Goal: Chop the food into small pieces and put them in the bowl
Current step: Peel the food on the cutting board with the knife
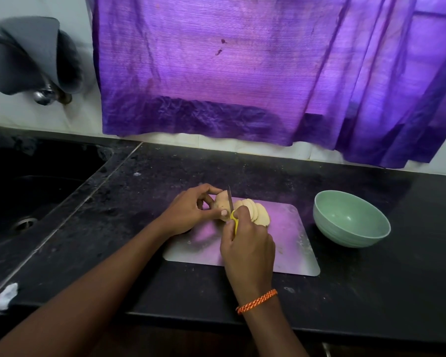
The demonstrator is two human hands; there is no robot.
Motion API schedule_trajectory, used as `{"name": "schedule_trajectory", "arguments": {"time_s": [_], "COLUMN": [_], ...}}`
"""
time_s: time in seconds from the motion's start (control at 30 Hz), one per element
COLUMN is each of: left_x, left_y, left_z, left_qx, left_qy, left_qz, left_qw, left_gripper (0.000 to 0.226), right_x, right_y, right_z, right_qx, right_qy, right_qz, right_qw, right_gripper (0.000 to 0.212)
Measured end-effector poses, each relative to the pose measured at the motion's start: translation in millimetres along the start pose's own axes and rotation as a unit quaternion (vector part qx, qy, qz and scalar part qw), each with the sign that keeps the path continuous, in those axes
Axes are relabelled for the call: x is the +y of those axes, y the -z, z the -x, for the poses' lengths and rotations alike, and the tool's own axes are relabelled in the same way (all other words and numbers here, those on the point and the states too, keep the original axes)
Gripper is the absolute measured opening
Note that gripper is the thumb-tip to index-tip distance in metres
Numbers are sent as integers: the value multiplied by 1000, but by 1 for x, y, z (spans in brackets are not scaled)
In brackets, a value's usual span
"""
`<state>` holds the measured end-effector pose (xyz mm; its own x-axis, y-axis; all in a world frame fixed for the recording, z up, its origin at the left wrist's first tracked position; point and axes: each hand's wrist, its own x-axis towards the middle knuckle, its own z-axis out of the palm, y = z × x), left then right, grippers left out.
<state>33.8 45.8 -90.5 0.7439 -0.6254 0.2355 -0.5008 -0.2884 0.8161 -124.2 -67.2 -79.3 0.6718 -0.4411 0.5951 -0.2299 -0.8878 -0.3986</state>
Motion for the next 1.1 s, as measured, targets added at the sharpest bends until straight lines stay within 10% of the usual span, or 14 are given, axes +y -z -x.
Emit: {"name": "schedule_trajectory", "arguments": {"time_s": [1.1], "left_x": [-2], "left_y": [2], "left_z": [-1], "left_qx": [-14], "left_qy": [-3], "left_qz": [24], "left_qw": [1000], "left_gripper": [55], "right_x": [8], "right_y": [-1], "right_z": [-3], "right_qx": [-81], "right_qy": [41], "right_qz": [-29], "right_qw": [995], "right_gripper": [32]}}
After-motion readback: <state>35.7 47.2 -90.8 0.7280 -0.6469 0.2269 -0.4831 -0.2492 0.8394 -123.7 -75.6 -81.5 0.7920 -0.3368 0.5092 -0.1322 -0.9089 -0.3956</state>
